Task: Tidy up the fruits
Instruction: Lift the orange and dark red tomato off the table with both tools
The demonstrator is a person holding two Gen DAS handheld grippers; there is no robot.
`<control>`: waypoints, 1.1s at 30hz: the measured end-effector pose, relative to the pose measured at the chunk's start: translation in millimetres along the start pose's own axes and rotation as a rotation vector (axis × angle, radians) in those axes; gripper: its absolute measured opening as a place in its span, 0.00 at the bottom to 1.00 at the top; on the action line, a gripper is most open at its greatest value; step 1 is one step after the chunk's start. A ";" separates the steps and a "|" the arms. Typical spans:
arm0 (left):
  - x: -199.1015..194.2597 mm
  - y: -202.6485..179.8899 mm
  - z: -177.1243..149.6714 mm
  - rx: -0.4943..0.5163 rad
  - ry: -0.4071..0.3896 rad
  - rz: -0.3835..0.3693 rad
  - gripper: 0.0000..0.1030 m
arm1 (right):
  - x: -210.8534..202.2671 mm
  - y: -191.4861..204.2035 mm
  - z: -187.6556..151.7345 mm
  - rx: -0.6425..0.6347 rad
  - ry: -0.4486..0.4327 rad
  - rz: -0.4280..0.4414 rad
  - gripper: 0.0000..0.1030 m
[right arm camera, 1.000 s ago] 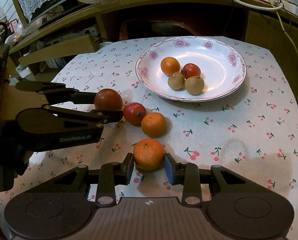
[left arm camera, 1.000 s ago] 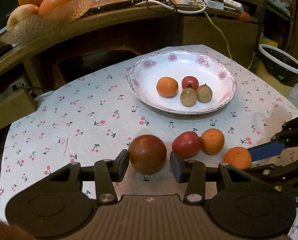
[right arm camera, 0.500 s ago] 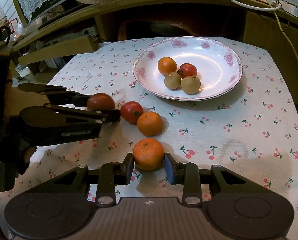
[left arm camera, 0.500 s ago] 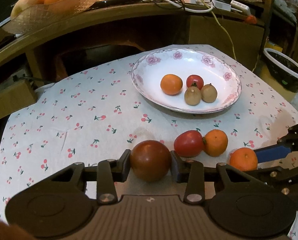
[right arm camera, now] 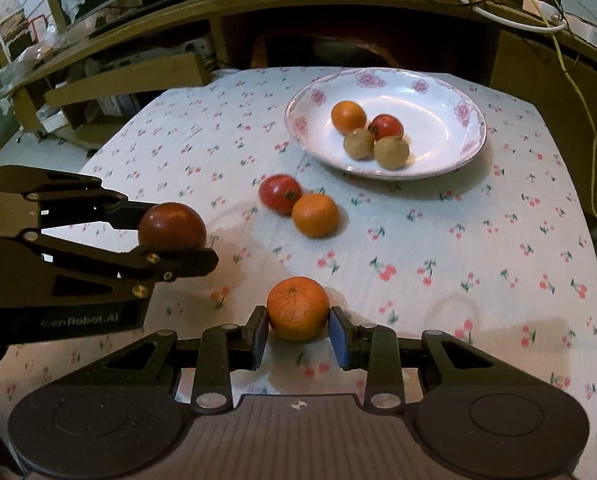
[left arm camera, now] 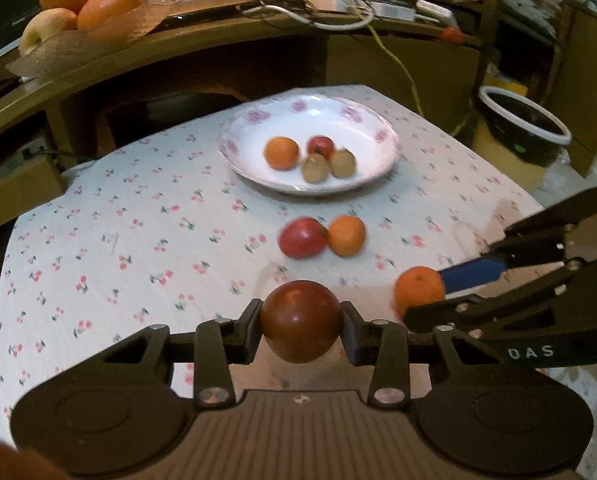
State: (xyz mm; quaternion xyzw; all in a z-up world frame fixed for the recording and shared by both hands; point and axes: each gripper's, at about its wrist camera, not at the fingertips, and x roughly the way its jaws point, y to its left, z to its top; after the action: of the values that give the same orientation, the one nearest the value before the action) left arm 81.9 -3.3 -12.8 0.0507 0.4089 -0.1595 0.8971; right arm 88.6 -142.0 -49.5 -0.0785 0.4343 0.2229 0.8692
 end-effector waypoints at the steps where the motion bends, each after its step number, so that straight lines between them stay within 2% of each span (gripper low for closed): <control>1: -1.2 -2.5 -3.3 0.004 0.008 -0.003 0.43 | -1.5 2.1 -2.9 -0.007 0.001 -0.005 0.32; 11: -5.0 -19.3 -32.0 0.062 0.059 0.017 0.44 | -9.1 11.3 -20.2 -0.035 0.001 -0.030 0.33; 18: -6.6 -21.1 -33.6 0.081 0.057 0.021 0.44 | -9.9 12.2 -21.6 -0.043 -0.006 -0.026 0.34; 22: -8.2 -20.6 -34.4 0.070 0.066 0.019 0.45 | -10.9 12.3 -22.1 -0.038 -0.008 -0.021 0.38; 33: -17.0 -19.1 -36.2 0.022 0.063 0.017 0.46 | -11.4 10.6 -19.1 -0.018 -0.027 -0.009 0.39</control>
State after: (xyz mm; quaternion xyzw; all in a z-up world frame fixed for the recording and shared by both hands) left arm 39.3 -9.2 -23.2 0.0689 0.4345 -0.1546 0.8846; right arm 64.0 -142.6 -51.5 -0.0850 0.4202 0.2240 0.8753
